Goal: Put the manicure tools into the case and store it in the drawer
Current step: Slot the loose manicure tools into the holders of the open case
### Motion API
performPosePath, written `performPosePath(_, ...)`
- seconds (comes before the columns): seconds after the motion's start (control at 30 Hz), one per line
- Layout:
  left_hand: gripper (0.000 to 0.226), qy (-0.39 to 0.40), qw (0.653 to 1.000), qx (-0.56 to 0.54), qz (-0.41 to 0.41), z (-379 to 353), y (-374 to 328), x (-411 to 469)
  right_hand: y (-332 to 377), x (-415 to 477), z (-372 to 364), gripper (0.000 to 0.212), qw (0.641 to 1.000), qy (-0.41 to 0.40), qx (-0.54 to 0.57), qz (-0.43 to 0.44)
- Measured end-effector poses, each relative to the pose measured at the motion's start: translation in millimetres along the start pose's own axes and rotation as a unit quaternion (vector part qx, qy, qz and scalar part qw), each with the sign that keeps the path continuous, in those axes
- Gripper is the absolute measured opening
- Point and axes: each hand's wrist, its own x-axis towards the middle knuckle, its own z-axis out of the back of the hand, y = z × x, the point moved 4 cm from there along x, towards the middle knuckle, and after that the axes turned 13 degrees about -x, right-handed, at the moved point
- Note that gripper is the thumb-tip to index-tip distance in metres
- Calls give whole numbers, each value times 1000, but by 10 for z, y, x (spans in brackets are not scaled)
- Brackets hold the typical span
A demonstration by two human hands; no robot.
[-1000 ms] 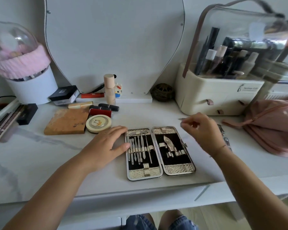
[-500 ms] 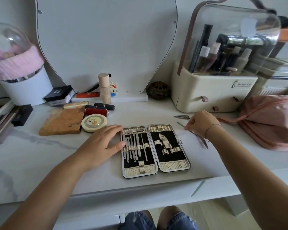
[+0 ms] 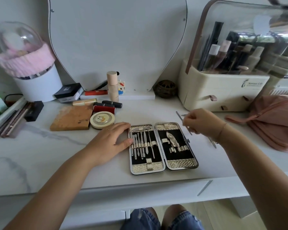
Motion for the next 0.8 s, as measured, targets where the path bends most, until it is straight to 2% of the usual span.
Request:
performPosePath(0.1,85,2,1000,1,6,-4,-14,-2,290,-65,-160,6,965,103,241,34)
performPosePath(0.13,83,1,1000,2,7,-2,-26,-6,367,-77,-221,8,950,127,283,42)
performPosePath(0.2,74,0,1000,1,8,-1,-43,-10,473,-63,-328,29,931,160,322,60)
performPosePath(0.3,66,-1,1000,3,13,1,-62,-17,569,-1,-414,41,929,165,319,87)
performPosePath(0.43,65,0,1000,2,10,6,-66,-19,644,96,-478,34,927,147,333,92)
performPosePath(0.6,61,0,1000,4,6,5,-63,-13,656,188,-514,19,957,78,268,80)
performPosePath(0.8,62,0,1000,-1,1,6,-55,-14,644,246,-564,16,971,45,224,72)
